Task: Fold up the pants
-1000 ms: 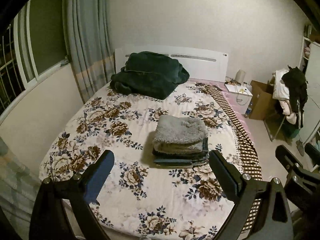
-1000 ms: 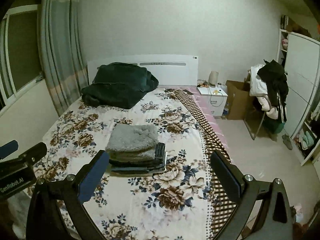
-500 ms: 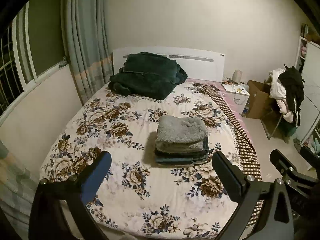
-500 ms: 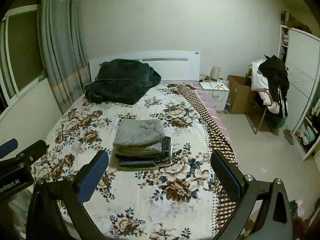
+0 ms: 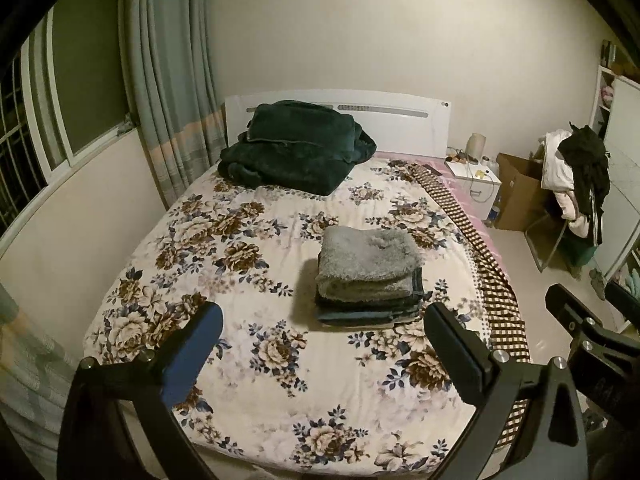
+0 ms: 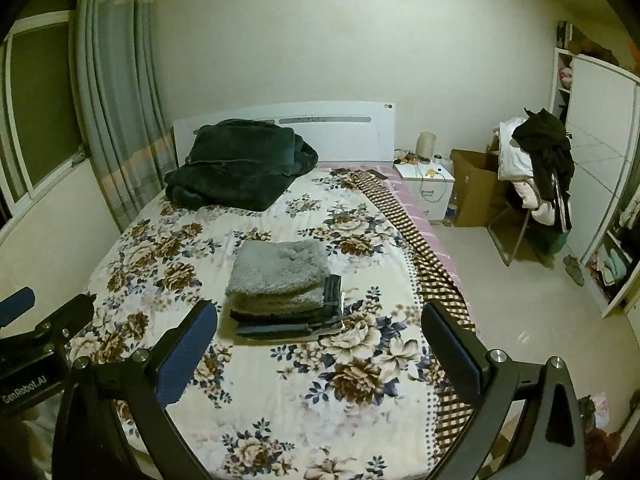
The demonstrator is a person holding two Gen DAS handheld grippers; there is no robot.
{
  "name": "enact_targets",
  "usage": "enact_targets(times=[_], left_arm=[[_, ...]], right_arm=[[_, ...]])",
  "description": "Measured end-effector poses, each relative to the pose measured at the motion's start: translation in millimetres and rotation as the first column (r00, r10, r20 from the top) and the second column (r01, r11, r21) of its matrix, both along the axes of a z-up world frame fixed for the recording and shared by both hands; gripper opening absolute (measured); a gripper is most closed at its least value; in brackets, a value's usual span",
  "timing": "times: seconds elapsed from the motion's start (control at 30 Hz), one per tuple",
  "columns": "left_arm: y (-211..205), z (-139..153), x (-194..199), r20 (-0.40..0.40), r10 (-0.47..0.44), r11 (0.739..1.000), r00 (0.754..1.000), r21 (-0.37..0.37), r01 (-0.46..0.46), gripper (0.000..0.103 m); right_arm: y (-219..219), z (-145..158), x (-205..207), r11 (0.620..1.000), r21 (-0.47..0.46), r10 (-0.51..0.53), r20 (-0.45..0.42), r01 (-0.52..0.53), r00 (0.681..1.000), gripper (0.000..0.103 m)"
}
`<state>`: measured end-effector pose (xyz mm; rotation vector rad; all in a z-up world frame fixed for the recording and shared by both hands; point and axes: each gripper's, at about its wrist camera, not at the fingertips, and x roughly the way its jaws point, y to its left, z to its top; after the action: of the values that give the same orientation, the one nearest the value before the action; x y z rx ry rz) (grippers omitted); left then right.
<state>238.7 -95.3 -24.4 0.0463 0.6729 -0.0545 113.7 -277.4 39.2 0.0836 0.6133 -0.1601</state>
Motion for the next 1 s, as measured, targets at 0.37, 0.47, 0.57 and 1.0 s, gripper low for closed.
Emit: enact_targets(times=[0.37, 0.47, 0.57, 1.0], left_arm=[[4, 0, 1, -0.001, -0.004, 1.0, 1.0, 0.002, 0.004, 0.103], [4, 0, 1, 0.0, -0.003, 1.0, 1.0, 0.002, 0.003, 0.103], [4, 0, 1, -0.001, -0.002, 1.0, 1.0, 0.004, 0.002, 0.103], [8, 2, 7, -0.006, 0.002, 1.0, 1.0, 0.002, -0.002, 0.103]], right_arm=[[1, -4, 4, 1.0, 0.004, 0.007, -0.005, -0.007, 1.0, 0.103], [2, -5, 4, 1.0, 0.011, 0.011, -0.013, -0.011, 1.0, 0.103], [6, -8, 6, 1.0, 0.015, 0.008, -0.019, -0.008, 1.0, 0.103], [6, -13, 10, 1.0, 0.022, 0.005, -0.031, -0.004, 1.0, 0.103]])
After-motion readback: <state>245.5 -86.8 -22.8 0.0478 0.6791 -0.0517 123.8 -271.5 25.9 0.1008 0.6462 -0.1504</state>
